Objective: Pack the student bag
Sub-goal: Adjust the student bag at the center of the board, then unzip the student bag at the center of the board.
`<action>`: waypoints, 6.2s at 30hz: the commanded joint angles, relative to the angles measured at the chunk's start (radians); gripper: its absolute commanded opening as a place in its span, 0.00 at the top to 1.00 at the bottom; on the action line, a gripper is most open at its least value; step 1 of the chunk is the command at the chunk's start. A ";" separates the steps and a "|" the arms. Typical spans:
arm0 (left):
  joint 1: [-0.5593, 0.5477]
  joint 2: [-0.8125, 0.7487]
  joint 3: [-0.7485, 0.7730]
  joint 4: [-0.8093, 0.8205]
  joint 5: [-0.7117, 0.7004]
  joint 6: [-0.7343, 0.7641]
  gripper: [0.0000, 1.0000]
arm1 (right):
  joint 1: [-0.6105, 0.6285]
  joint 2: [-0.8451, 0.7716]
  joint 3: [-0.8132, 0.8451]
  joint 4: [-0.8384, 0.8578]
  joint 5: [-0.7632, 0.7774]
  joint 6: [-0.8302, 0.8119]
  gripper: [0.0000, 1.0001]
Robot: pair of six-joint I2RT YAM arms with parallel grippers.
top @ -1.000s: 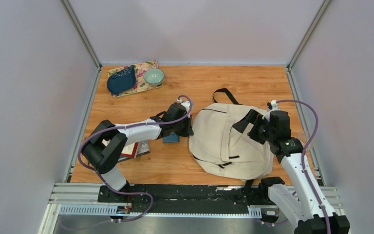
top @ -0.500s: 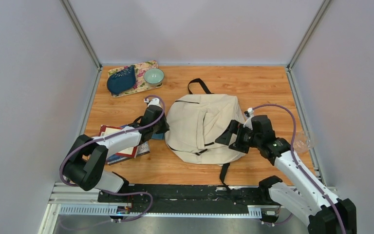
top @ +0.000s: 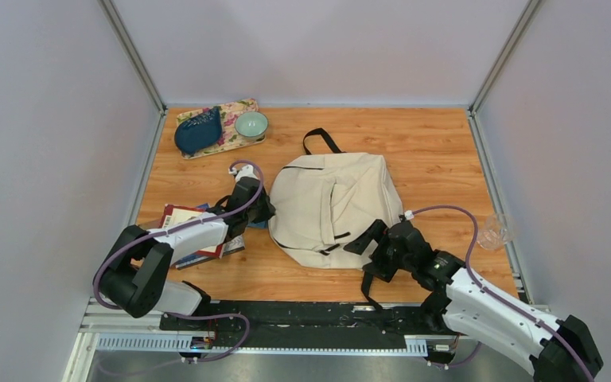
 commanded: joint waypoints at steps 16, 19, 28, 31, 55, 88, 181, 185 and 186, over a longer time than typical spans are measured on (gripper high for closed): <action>0.000 -0.022 -0.023 0.016 -0.002 -0.033 1.00 | 0.253 0.053 -0.062 -0.042 0.460 0.548 0.01; 0.000 -0.019 -0.023 0.008 0.000 -0.027 1.00 | 0.265 0.026 -0.087 -0.056 0.500 0.585 0.01; 0.000 -0.008 -0.069 0.099 0.139 0.011 1.00 | 0.264 -0.087 -0.207 0.054 0.793 0.579 0.01; 0.000 0.013 -0.069 0.129 0.226 0.060 1.00 | 0.264 -0.147 -0.216 0.082 0.899 0.487 0.01; 0.000 0.150 -0.018 0.128 0.716 0.315 1.00 | -0.187 0.373 -0.133 0.815 0.256 -0.087 0.15; -0.289 -0.161 0.133 -0.022 0.178 0.405 0.21 | -0.012 0.198 -0.078 0.603 0.495 0.023 1.00; -0.421 0.317 0.344 0.266 0.591 0.359 1.00 | 0.005 -0.026 -0.122 0.507 0.503 -0.066 1.00; -0.421 0.257 0.292 0.248 0.552 0.385 1.00 | -0.012 -0.052 -0.109 0.447 0.546 -0.081 1.00; -0.421 0.247 0.282 0.241 0.543 0.387 1.00 | -0.027 -0.049 -0.106 0.442 0.546 -0.084 1.00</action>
